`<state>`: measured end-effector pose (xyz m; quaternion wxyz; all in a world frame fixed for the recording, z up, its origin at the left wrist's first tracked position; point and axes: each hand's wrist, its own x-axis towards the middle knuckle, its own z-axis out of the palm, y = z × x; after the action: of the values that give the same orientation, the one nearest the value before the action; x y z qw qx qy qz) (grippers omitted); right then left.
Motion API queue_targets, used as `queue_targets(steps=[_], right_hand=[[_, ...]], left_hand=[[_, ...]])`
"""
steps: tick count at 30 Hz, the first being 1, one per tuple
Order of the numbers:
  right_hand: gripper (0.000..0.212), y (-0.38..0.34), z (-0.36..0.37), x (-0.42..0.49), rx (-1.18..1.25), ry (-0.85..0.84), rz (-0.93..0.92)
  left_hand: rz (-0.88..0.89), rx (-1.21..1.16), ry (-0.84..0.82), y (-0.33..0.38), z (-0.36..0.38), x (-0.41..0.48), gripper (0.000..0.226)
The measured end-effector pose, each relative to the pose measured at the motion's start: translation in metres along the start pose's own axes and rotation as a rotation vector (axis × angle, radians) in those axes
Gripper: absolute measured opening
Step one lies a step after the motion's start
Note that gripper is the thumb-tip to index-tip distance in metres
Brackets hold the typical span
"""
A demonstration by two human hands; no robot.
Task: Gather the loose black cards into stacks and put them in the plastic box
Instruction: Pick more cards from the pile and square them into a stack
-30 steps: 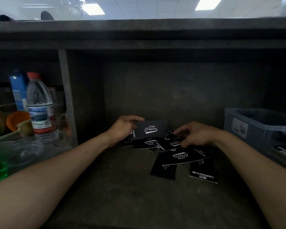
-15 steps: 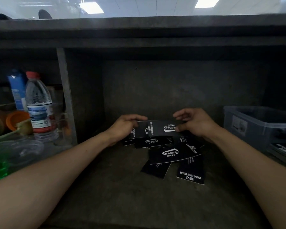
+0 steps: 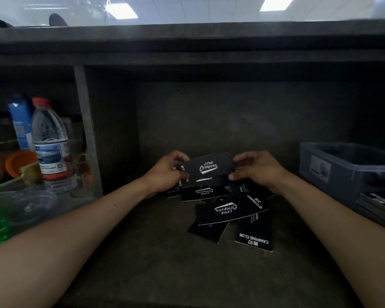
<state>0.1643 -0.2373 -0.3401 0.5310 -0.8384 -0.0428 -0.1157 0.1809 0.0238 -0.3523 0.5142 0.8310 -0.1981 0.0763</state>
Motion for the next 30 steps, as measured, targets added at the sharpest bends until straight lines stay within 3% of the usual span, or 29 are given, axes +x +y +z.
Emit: queue_targets(steps=[3, 6, 9, 13, 18, 21, 24, 30], right_hand=[[0.043, 0.004, -0.008, 0.002, 0.043, 0.094, 0.129], [0.035, 0.001, -0.011, 0.007, 0.188, 0.266, 0.108], [0.029, -0.001, -0.014, 0.016, 0.328, 0.432, 0.047], [0.022, 0.005, -0.016, 0.021, 0.199, 0.603, -0.054], [0.025, 0.005, -0.017, 0.018, 0.036, 0.634, -0.052], [0.026, 0.002, -0.013, 0.016, 0.096, 0.565, 0.011], [0.005, -0.004, -0.002, 0.008, 0.376, 0.322, 0.186], [0.044, -0.009, 0.005, -0.002, 0.610, -0.023, 0.309]], left_hand=[[-0.020, -0.006, -0.005, -0.002, -0.001, 0.002, 0.054], [-0.017, -0.010, -0.035, -0.005, -0.001, 0.003, 0.064], [-0.001, -0.014, -0.038, -0.006, -0.001, 0.004, 0.060], [0.004, -0.034, -0.037, -0.007, 0.001, 0.004, 0.056], [0.000, -0.047, -0.041, -0.007, 0.000, 0.004, 0.056], [0.000, -0.050, -0.043, -0.006, 0.000, 0.004, 0.055], [0.000, -0.038, -0.052, -0.005, 0.000, 0.003, 0.057], [0.029, 0.025, -0.113, -0.004, -0.003, 0.001, 0.065]])
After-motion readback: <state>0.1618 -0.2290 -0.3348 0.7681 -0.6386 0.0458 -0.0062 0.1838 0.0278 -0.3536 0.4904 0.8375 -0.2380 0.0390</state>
